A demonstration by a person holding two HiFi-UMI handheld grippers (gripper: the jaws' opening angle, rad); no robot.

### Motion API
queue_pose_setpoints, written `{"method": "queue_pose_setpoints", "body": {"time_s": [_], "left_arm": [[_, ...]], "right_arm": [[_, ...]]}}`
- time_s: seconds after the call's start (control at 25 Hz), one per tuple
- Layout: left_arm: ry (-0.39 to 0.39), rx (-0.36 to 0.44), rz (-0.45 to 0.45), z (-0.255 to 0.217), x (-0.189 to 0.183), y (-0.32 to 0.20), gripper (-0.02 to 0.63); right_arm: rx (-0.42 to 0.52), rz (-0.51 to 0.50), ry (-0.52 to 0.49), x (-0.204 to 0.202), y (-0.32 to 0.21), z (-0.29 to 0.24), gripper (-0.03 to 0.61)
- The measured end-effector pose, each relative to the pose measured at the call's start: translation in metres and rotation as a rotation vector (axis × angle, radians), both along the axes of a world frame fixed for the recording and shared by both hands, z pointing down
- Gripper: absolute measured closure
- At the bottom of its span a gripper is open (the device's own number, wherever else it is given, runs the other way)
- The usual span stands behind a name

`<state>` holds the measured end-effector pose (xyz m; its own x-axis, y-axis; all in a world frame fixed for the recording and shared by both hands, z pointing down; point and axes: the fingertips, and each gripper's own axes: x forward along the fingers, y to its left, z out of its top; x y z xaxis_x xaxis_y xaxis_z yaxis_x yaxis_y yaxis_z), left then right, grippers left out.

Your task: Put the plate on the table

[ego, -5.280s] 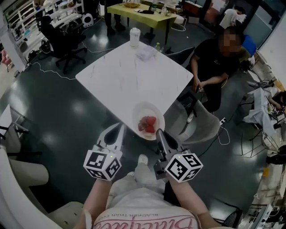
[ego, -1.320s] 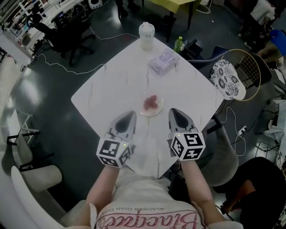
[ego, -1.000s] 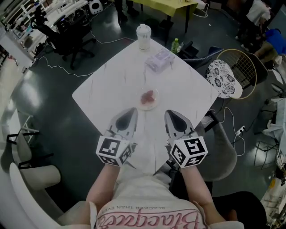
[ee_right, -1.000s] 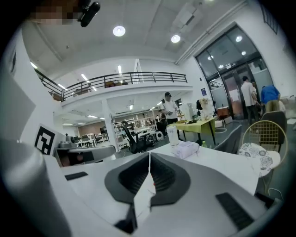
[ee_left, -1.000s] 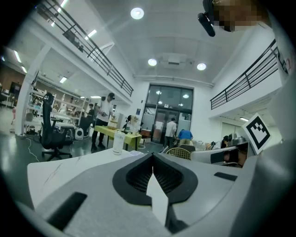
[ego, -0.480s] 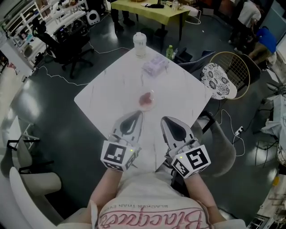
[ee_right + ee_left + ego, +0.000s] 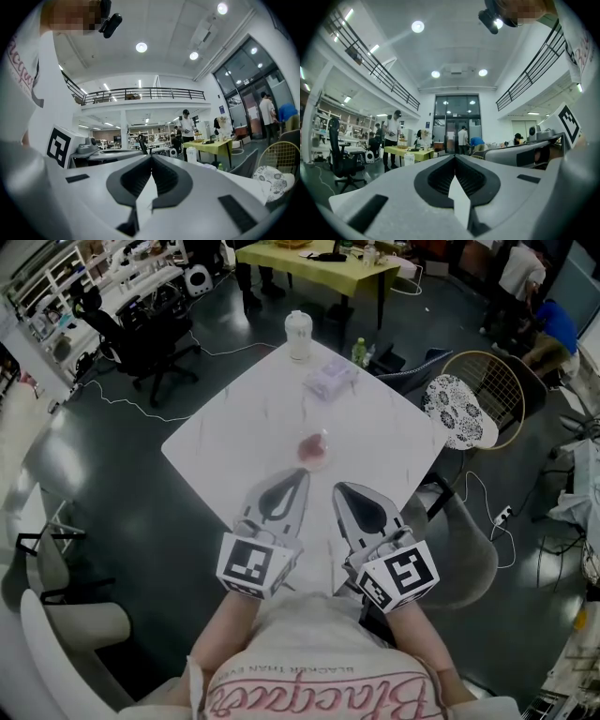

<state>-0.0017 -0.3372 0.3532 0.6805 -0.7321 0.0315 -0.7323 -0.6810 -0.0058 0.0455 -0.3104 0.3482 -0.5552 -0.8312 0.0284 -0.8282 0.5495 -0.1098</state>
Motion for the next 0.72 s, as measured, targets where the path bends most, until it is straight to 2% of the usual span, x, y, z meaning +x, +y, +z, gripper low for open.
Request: {"method": "queue_pose_setpoints", "body": {"time_s": [0.72], "left_arm": [[0.014,0.007,0.005,-0.0064,-0.0026,-0.0045,0.609]], "right_arm": [[0.008,-0.009,0.034,-0.0089,-0.0066,-0.0028,0.574]]}}
